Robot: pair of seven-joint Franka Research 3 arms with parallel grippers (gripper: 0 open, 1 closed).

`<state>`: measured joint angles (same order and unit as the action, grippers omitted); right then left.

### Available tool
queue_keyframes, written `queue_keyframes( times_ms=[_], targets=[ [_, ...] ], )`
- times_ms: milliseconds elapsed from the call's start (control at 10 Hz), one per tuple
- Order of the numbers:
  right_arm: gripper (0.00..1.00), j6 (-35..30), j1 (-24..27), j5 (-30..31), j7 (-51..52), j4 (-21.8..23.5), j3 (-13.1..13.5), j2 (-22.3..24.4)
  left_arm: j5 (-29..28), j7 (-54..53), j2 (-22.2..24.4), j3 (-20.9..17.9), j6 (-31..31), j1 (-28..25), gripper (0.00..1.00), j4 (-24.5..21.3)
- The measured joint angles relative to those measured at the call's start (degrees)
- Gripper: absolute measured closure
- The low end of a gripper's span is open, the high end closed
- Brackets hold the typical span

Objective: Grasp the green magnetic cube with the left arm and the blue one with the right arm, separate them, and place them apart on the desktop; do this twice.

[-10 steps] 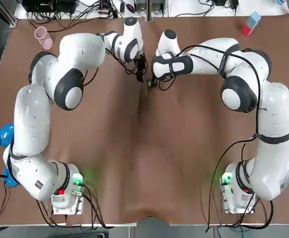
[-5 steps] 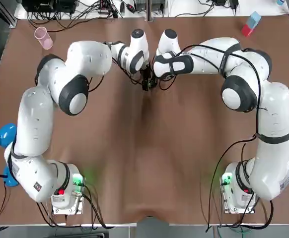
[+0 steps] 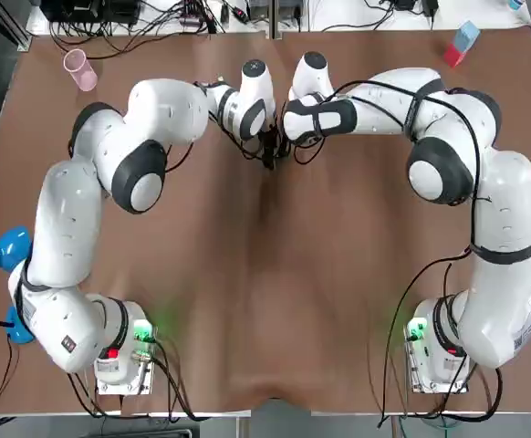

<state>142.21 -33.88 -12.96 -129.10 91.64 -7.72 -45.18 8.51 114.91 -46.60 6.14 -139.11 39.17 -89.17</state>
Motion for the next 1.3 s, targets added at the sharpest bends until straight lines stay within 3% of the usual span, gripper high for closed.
queue_keyframes(
  times_ms=[400, 1000, 1300],
  targets=[
    [0.77, -0.1, 0.0, 0.4, 0.0, 0.0, 0.0, 0.0, 0.0, 0.0, 0.0, -0.1, -0.2, -0.1, 0.75, 0.2],
    [0.77, -0.1, 0.2, 0.6, 0.0, 0.0, 0.0, 0.0, 0.1, -1.3, 0.2, -0.1, 1.0, -1.6, 0.76, 0.2],
    [0.72, -0.1, 0.4, 0.7, 0.4, 0.0, 0.0, 0.1, 0.0, -6.9, 1.2, -0.2, 7.6, -3.8, 0.76, 0.2]
  ],
)
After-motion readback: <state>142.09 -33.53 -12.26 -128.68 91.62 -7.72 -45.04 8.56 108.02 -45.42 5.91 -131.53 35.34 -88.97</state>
